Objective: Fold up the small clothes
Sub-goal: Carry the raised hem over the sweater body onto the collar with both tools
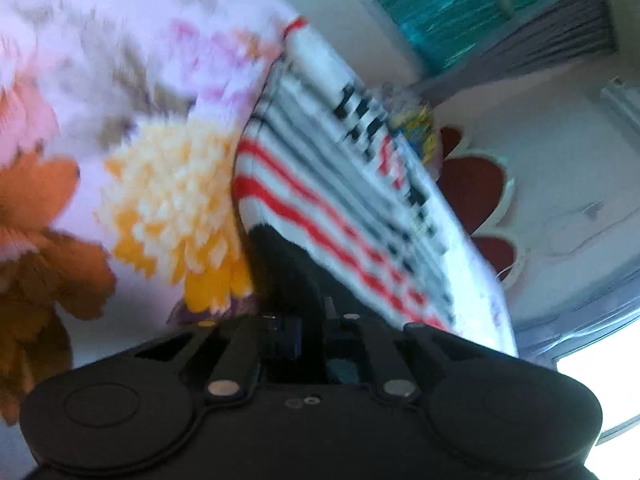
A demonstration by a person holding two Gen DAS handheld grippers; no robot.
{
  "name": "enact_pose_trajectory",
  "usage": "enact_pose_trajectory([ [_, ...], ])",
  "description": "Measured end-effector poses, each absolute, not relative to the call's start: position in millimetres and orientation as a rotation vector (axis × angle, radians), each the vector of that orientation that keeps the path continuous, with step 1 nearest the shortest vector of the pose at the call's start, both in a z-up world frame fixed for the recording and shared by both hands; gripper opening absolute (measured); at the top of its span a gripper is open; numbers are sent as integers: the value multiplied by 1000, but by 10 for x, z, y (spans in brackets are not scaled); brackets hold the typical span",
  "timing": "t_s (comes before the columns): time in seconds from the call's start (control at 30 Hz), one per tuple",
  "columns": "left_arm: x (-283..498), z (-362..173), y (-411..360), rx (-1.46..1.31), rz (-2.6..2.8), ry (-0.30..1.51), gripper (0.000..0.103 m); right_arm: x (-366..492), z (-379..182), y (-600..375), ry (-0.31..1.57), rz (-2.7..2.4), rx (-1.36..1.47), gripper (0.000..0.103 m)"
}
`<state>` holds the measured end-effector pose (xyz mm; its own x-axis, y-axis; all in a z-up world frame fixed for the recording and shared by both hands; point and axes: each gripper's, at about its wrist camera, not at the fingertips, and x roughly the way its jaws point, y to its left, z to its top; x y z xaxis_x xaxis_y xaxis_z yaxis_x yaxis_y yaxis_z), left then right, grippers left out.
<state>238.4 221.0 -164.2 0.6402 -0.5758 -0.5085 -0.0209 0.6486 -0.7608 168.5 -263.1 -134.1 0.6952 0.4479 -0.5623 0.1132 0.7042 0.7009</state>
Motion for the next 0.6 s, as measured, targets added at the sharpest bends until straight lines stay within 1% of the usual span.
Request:
enact_pose_trajectory([
  [0.07,2305,-1534,2282,-830,-391,760,6,1615,-1158,-2649,731,252,753,4],
  [0.13,2281,-1511,2319,-805,-377,757,6,1583,-1098,-2658,716,261,726,4],
  [0.2,2325,-1634,2321,-773,-342,820,7,1609,-1240,-2668,766,242,720,4],
  [0.23,2362,-1719,2313,-762,-319,859,7,1648,-1382,-2668,825,215,716,4],
  [0.27,2374,-1808,2309,-773,-305,879,7,1697,-1529,-2665,891,176,726,4],
  [0.3,2360,-1830,2324,-810,-306,862,6,1715,-1604,-2670,914,158,750,4],
  [0.37,2355,-1788,2316,-801,-308,848,6,1663,-1579,-2680,866,172,797,4],
  [0.5,2364,-1742,2343,-807,-310,822,6,1685,-1450,-2643,831,184,752,4],
  [0.6,2436,-1539,2347,-816,-337,755,6,1766,-1208,-2647,771,199,725,4],
])
